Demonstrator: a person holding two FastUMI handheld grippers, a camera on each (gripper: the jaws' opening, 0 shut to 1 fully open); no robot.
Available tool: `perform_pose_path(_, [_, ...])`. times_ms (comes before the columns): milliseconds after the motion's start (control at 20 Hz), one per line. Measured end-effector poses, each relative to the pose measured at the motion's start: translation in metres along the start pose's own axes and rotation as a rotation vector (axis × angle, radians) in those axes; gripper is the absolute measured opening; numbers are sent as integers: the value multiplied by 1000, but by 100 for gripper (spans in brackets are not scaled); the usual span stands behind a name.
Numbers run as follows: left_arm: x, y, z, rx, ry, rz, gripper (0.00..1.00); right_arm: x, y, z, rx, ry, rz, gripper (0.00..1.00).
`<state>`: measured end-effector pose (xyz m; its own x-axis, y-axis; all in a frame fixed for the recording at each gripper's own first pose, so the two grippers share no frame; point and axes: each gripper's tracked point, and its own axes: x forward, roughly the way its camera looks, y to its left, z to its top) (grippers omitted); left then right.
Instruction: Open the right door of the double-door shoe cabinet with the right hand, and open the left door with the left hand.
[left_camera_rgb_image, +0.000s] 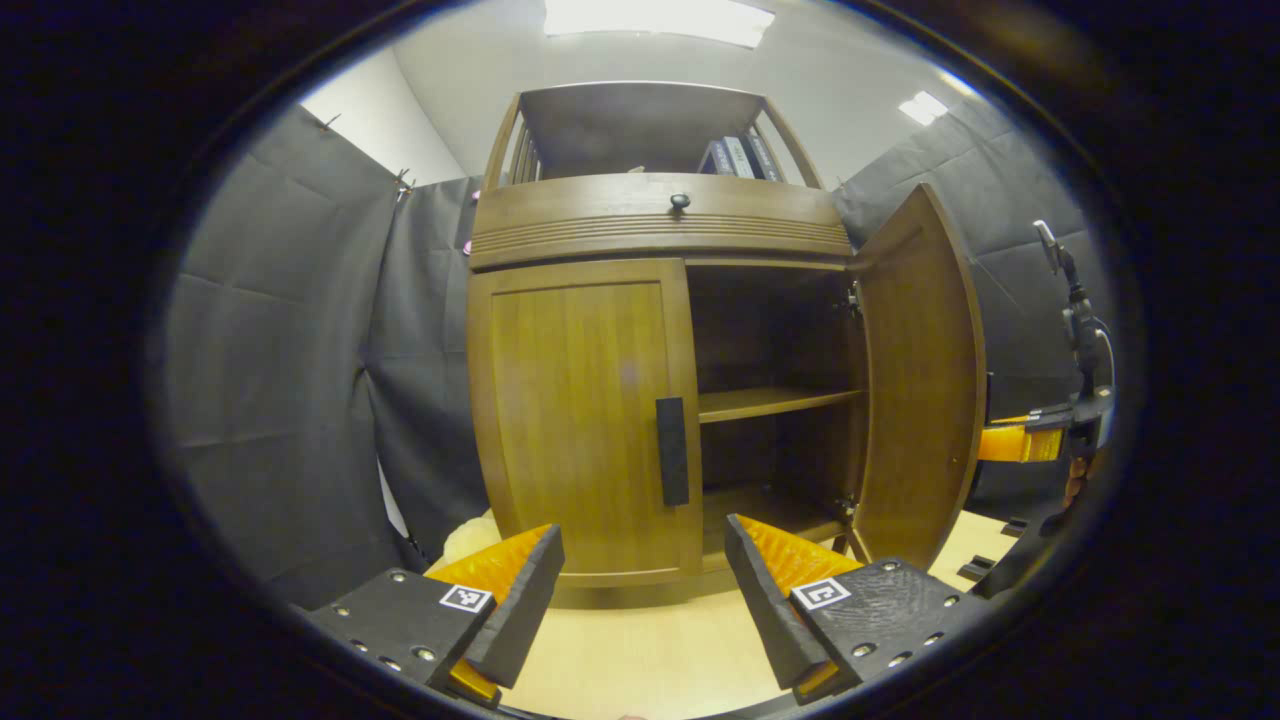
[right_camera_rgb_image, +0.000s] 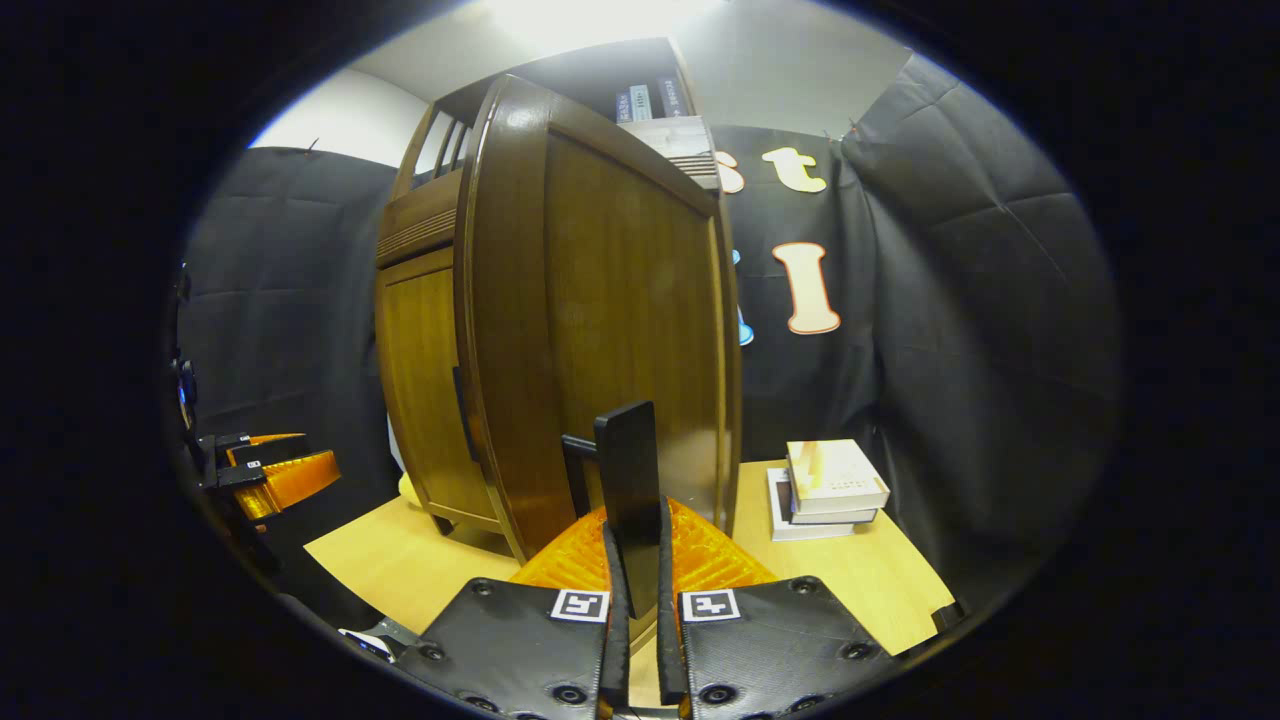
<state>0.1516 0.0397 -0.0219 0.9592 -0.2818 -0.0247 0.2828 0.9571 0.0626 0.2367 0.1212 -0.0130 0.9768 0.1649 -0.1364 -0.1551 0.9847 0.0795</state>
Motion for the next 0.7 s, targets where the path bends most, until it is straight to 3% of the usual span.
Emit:
perform_pose_path(50, [2, -3, 1, 3, -1, -7, 94, -1, -3, 0, 3, -2, -17, 9])
perform_pose_path(350, [14, -17, 4, 17, -6, -47, 94, -2, -16, -1, 73, -2, -133, 8])
perform_pose_path(600, [28, -25, 4, 19, -9, -83, 94, -7, -23, -4, 62, 19, -167, 5])
perform_pose_path(650, [32, -25, 4, 15, -8, -89, 94, -12, -24, -5, 55, 25, -163, 0])
perform_pose_path(700, [38, -26, 5, 8, -7, -94, 94, -14, -28, -5, 50, 23, -179, 15])
